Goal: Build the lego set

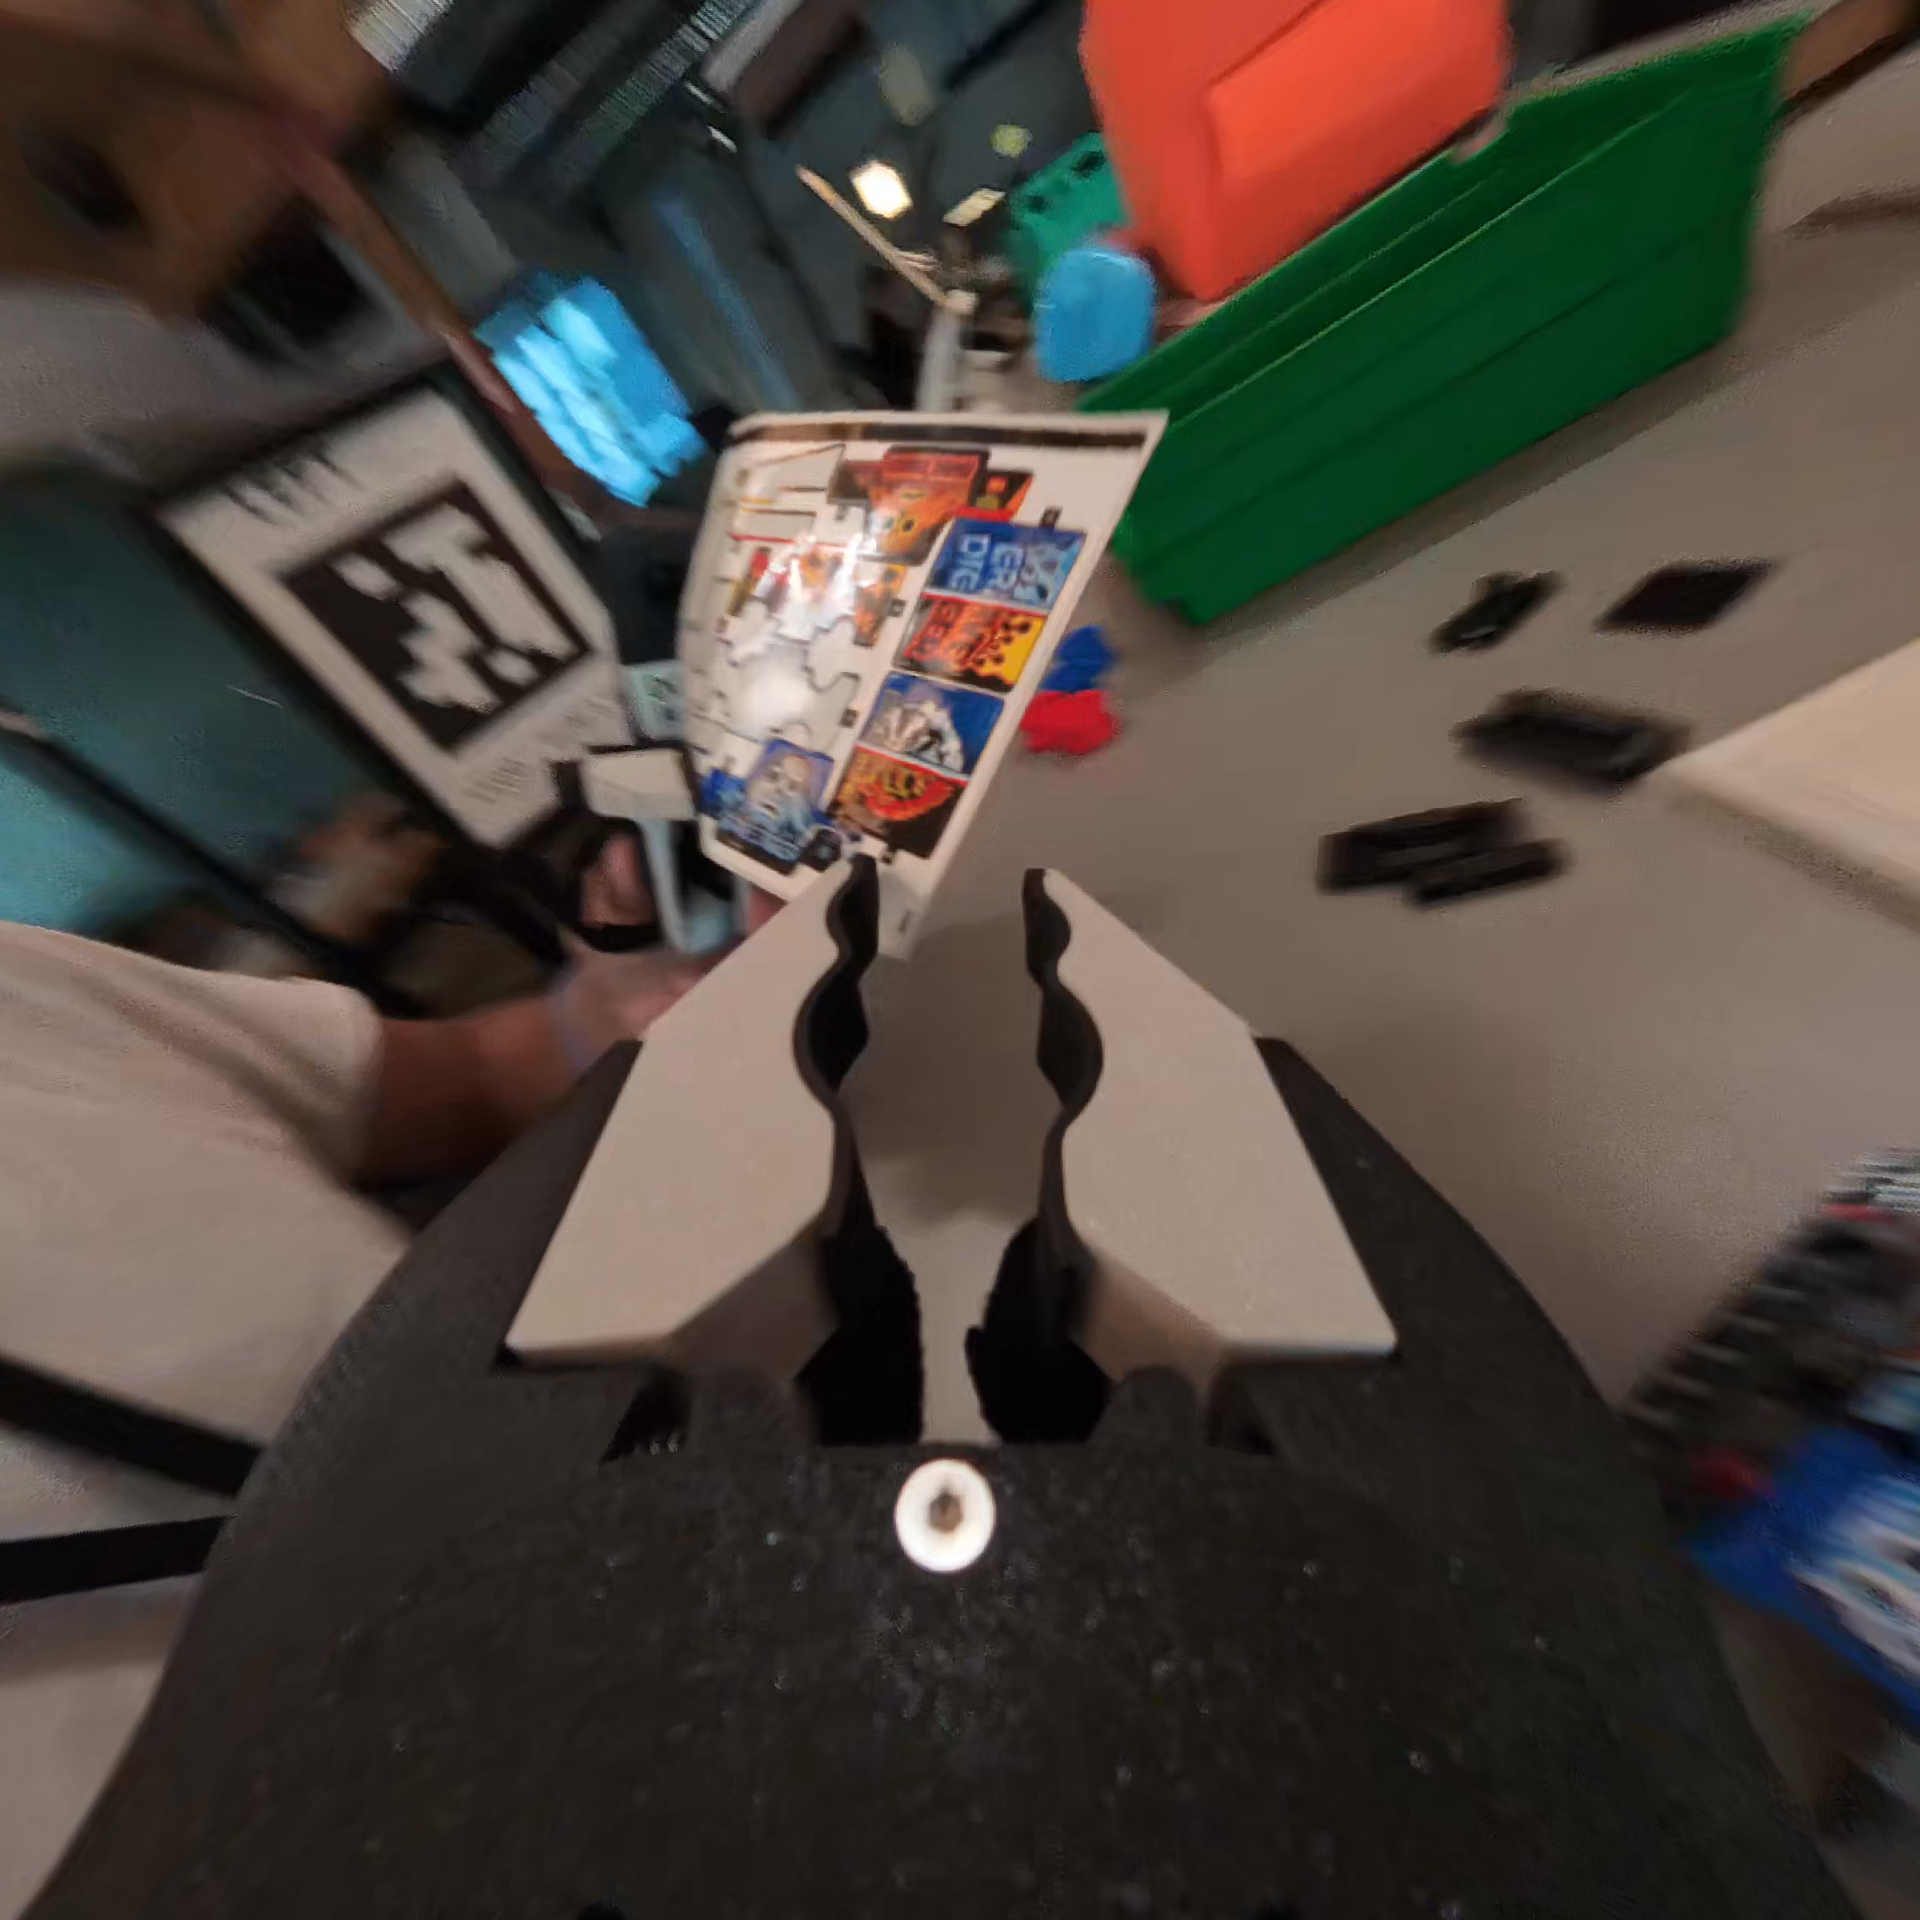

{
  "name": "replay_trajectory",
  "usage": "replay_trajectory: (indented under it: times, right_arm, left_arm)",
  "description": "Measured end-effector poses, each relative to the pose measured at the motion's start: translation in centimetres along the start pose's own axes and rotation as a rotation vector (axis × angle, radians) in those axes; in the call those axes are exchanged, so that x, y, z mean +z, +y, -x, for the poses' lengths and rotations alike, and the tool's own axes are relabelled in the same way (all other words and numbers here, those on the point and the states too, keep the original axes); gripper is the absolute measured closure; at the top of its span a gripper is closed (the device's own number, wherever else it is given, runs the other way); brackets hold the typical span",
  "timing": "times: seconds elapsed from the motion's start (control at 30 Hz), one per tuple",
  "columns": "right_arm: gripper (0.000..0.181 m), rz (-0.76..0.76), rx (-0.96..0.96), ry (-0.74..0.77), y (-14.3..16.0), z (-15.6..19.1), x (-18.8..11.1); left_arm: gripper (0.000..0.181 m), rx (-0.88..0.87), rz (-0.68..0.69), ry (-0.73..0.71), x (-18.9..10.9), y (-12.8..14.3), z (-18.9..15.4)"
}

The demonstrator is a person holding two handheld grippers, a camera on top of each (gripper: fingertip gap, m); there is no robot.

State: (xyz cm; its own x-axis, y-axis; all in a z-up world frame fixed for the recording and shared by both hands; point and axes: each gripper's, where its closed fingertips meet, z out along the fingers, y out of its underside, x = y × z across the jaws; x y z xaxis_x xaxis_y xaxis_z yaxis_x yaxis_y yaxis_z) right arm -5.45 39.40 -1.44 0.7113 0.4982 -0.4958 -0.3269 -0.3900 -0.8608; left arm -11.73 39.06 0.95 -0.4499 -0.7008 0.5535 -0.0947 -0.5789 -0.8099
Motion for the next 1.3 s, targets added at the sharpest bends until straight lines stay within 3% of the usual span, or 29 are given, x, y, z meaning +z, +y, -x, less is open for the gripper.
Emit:
replay_trajectory:
  times: [0.07,0.13,0.23,0.33,0.47,0.83,1.3]
  right_arm:
    - [0.151,0.029,-0.295,0.211,-1.2,-0.4,-1.2]
    - [0.151,0.067,-0.508,0.259,-1.6,2.1,-1.1]
    - [0.15,0.144,-0.594,0.191,0.4,5.6,1.3]
    - [0.148,0.215,-0.637,0.21,2.1,5.4,2.9]
    - [0.148,0.224,-0.562,0.134,3.0,5.9,3.4]
    - [0.166,0.08,-0.213,-0.231,1.7,9.0,2.7]
    - [0.18,-0.005,-0.019,-0.4,0.6,8.9,1.6]
  left_arm:
    - [0.181,-0.005,-0.002,-0.049,-0.3,-0.1,1.0]
    - [0.181,0.001,0.013,-0.069,-0.3,0.1,1.5]
    - [0.181,-0.001,0.047,-0.055,0.2,0.9,1.3]
    - [0.181,-0.009,0.07,-0.014,0.7,1.5,0.5]
    - [0.181,-0.012,0.058,0.021,0.7,1.4,-0.3]
    - [0.181,0.007,0.023,0.186,0.9,1.0,-3.4]
    - [0.181,0.072,0.041,0.18,1.2,1.6,-3.8]
